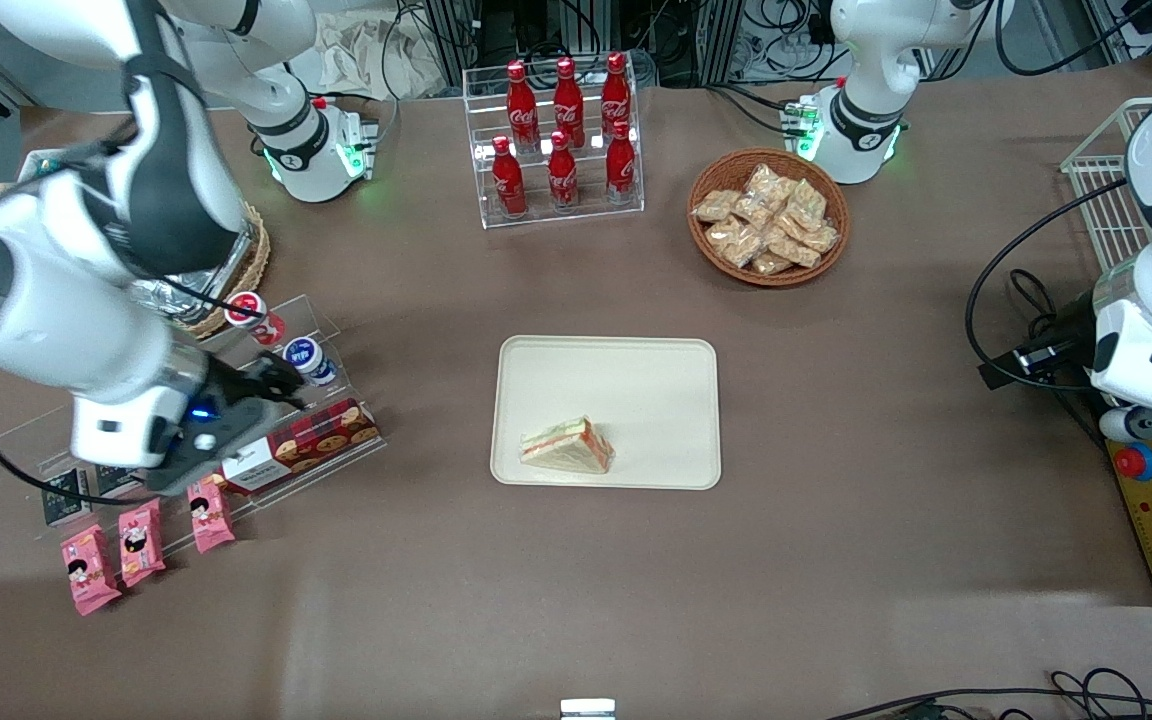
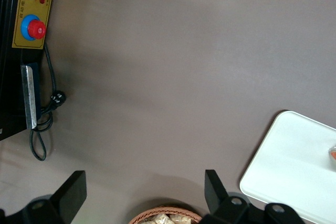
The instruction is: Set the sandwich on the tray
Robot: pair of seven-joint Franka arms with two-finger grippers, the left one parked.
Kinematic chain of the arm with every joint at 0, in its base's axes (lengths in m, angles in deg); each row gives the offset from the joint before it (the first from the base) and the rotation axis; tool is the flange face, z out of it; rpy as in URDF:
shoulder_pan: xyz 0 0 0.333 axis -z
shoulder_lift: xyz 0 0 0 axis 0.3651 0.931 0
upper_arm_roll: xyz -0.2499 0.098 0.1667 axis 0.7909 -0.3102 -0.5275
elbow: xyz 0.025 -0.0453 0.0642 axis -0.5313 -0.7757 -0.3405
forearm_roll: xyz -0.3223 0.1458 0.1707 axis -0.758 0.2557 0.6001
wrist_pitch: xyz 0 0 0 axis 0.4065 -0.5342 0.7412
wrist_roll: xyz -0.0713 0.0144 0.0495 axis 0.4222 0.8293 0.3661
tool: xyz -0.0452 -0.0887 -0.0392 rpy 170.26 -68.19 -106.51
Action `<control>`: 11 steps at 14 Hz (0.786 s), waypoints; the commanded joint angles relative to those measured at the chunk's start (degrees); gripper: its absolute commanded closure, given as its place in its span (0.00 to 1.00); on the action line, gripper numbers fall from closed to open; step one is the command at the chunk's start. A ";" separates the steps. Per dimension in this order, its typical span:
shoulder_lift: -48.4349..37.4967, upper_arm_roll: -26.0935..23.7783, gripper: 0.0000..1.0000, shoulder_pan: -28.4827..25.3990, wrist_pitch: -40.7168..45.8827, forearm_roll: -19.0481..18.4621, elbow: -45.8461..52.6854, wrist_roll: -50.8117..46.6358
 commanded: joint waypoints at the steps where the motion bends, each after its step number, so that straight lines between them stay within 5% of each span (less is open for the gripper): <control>1: -3.58 -0.60 0.03 3.87 4.36 1.45 -1.72 -3.63; 6: -4.29 -0.51 0.03 10.11 6.48 0.57 -1.11 -3.81; 9: -4.11 -0.33 0.03 10.47 5.86 -6.00 0.47 -4.68; 11: -4.11 -0.33 0.03 10.38 6.04 -6.64 0.56 -11.15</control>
